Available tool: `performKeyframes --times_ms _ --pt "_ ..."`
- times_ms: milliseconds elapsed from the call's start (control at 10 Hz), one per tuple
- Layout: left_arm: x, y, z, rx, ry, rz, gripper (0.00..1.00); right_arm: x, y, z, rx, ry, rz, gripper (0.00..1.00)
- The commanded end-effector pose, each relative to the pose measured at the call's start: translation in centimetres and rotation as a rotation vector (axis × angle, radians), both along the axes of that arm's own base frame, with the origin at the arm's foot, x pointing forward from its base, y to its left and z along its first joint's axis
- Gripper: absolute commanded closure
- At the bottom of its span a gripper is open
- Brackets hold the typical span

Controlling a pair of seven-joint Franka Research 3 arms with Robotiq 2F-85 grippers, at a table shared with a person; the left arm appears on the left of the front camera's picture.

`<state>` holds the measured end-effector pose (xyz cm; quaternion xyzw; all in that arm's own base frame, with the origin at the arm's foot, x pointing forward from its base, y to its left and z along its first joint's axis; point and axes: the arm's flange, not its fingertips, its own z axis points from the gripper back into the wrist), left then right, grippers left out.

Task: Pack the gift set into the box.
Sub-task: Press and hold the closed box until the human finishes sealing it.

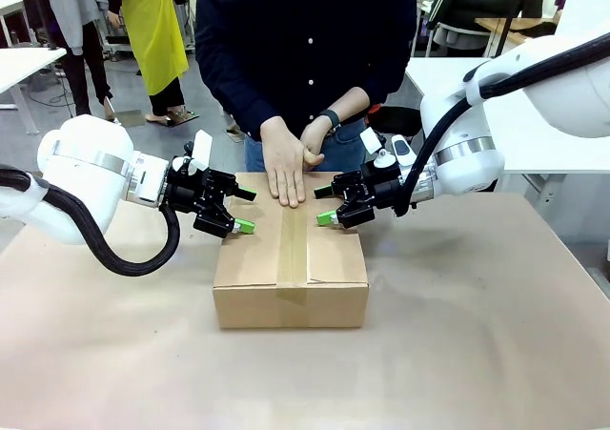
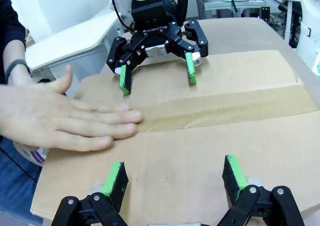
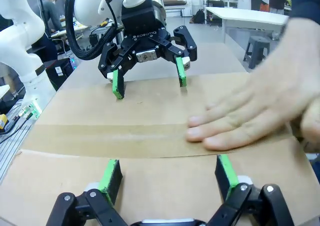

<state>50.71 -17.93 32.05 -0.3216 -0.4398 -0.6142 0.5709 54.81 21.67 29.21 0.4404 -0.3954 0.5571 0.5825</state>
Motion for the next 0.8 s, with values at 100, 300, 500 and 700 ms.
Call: performKeyframes --times_ms 100,300,500,700 --pt "-0.09 -0.1 -0.08 0.006 -0.002 0.002 0.0 -0.12 0.02 -0.19 -0.002 -0.001 -0.003 0.0" --pt "-0.09 -0.1 -0.08 0.006 -0.002 0.002 0.0 -0.12 0.02 -0.19 -0.002 -0.001 -0.003 0.0" --pt "-0.09 -0.1 -0.08 0.006 -0.002 0.002 0.0 -0.12 0.02 -0.19 -0.002 -0.001 -0.003 0.0" --pt "-0.09 -0.1 -0.08 0.006 -0.002 0.002 0.0 -0.12 0.02 -0.19 -0.002 -0.001 -0.003 0.0"
